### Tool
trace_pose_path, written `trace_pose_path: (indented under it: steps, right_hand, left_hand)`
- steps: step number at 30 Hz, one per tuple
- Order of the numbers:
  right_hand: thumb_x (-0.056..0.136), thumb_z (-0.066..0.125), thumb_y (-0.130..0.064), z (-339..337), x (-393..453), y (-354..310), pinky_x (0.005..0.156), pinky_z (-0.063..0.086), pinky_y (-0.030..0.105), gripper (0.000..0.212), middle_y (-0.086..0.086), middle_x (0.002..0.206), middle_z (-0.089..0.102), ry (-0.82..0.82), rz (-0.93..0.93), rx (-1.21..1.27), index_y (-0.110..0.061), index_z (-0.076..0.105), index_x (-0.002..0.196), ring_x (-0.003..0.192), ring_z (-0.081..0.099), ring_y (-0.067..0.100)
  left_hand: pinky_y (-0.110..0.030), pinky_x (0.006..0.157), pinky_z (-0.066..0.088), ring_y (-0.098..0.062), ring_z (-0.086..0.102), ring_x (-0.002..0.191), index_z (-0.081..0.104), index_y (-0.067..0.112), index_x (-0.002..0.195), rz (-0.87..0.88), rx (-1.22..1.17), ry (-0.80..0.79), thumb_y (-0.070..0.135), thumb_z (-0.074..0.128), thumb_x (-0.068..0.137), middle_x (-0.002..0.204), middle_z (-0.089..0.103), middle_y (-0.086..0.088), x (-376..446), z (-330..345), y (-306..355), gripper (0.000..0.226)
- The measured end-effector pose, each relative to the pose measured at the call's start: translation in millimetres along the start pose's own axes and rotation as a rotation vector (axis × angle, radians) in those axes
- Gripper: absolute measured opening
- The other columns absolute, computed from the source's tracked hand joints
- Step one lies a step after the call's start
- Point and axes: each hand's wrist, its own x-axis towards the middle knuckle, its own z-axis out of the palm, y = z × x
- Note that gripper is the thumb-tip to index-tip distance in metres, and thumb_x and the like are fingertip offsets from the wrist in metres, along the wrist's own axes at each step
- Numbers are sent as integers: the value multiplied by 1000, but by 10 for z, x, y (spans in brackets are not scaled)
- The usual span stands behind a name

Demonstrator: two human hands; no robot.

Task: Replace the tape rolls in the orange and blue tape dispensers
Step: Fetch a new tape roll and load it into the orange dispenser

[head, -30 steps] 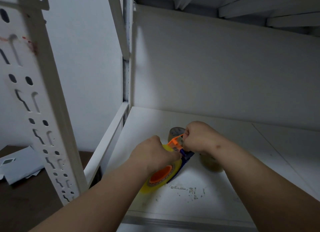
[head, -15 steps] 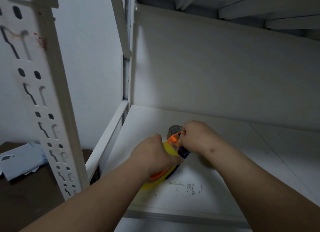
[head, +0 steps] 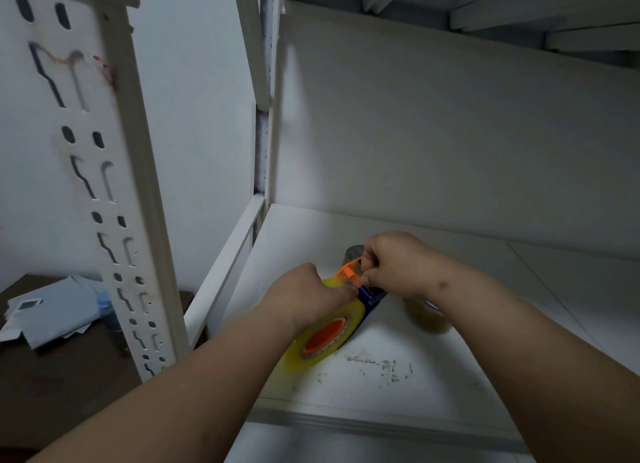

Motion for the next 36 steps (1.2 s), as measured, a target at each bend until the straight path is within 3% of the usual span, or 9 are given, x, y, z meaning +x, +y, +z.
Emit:
trace_pose_path:
  steps: [5,7,9,14,18,21,27,30,36]
  right_hand:
    - [84,56,-5,29,-28,-30,61,38,28,14,10,92,64,-6,31,-131,-6,66,93,77,52,20]
    - [83,56,-4,25,-72,-13,59,40,29,15,8,92,65,4,31,-138,-16,61,79,81,57,22]
    - [85,54,-4,14,-122,17,60,42,27,31,2,84,59,-2,52,-78,-28,47,67,83,57,20]
    - [89,50,-4,49,-128,117,67,43,34,12,11,86,54,-29,100,64,-10,57,80,79,49,20]
    - [90,48,-6,76,-122,131,67,38,28,15,14,96,63,-14,137,87,-5,63,89,83,53,22]
    - [87,47,-5,95,-129,123,60,37,29,27,5,80,57,33,128,114,-23,49,66,78,52,24]
    - [84,46,-17,150,-115,57,67,30,33,18,-5,72,42,176,141,-4,-22,40,68,65,43,17]
    - [82,46,-21,142,-145,32,74,28,35,3,-5,77,44,232,109,-55,-23,48,80,74,45,22]
    - [85,48,-23,49,-180,47,74,30,34,4,-3,77,52,338,72,-65,-21,51,86,74,47,23]
  left_hand:
    - [-27,52,34,-9,50,71,48,20,91,-18,56,-27,66,64,71,82,54,3,0,18,98,52]
    - [-27,51,34,-8,50,69,44,23,83,-13,96,-34,67,64,67,80,54,3,-6,34,150,52]
    - [-27,52,35,-9,51,70,46,21,86,-6,118,-37,70,63,61,80,55,4,-19,47,168,57]
    - [-29,59,42,-12,55,77,56,17,99,15,105,-103,73,58,69,88,60,0,-57,17,136,64]
    - [-36,76,56,-25,67,88,64,17,109,-54,-200,-293,44,69,73,103,69,-12,-111,-109,113,45]
    - [-47,90,56,-34,69,97,66,18,110,-86,-317,-337,23,74,75,107,72,-15,-142,-140,50,36]
    - [-46,84,60,-30,73,90,68,17,101,-4,-451,-229,30,78,80,98,76,-11,-244,-35,-72,27]
    - [-48,84,60,-27,72,88,66,18,93,23,-433,-120,43,79,74,95,75,-8,-300,19,-72,35]
    - [-44,79,60,-20,72,80,63,18,84,22,-397,15,60,78,67,87,75,-4,-350,60,-71,48]
